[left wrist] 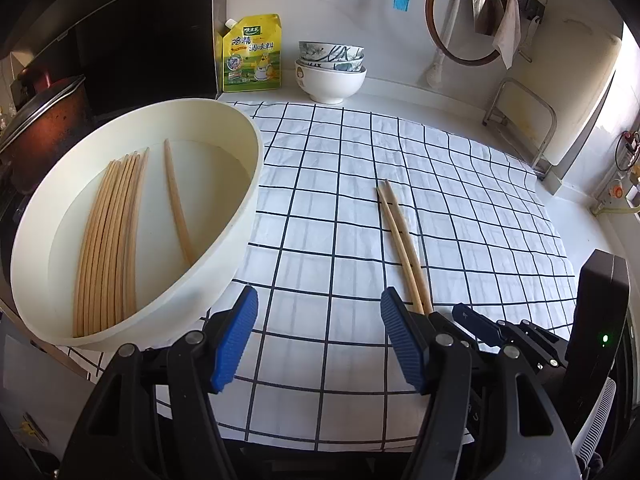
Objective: Organize utensils
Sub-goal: 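Move both open tools back to the last two chopsticks on the cloth, then close the right tool on one chopstick while the left tool grasps the other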
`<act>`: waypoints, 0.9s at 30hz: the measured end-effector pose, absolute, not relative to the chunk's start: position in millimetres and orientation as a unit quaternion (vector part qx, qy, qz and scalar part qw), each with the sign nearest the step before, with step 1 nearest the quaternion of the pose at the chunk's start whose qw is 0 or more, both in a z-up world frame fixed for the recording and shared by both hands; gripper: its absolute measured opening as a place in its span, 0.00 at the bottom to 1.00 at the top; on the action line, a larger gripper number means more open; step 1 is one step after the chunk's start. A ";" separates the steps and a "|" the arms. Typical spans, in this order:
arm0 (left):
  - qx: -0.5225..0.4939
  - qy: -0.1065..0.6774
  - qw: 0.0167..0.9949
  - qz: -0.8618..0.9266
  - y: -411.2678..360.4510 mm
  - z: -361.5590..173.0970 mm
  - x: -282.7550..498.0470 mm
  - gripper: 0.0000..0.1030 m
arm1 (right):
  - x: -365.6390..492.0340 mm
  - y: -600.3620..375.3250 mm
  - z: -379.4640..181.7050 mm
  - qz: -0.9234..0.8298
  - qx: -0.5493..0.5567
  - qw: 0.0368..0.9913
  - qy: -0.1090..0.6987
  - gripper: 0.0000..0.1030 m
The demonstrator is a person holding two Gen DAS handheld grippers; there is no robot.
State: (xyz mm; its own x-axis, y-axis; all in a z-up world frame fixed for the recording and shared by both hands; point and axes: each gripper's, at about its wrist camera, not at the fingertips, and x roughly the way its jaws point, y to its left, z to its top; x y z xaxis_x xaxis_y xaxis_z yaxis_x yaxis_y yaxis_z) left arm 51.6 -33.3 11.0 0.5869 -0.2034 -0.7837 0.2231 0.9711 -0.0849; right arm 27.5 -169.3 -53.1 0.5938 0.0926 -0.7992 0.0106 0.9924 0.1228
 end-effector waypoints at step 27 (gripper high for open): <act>0.047 0.457 0.876 -0.146 -78.5 -18.5 48.9 0.70 | -6.2 -224.8 -55.8 -0.019 0.095 0.891 0.444 0.06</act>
State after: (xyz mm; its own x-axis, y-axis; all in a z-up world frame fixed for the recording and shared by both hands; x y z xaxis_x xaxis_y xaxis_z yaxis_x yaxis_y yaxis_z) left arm 48.9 -78.5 -18.5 0.5403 -0.2119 -0.8144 0.2983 0.9531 -0.0501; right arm -6.2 -224.8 -55.8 0.6042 0.0501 -0.7953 0.1190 0.9811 0.1523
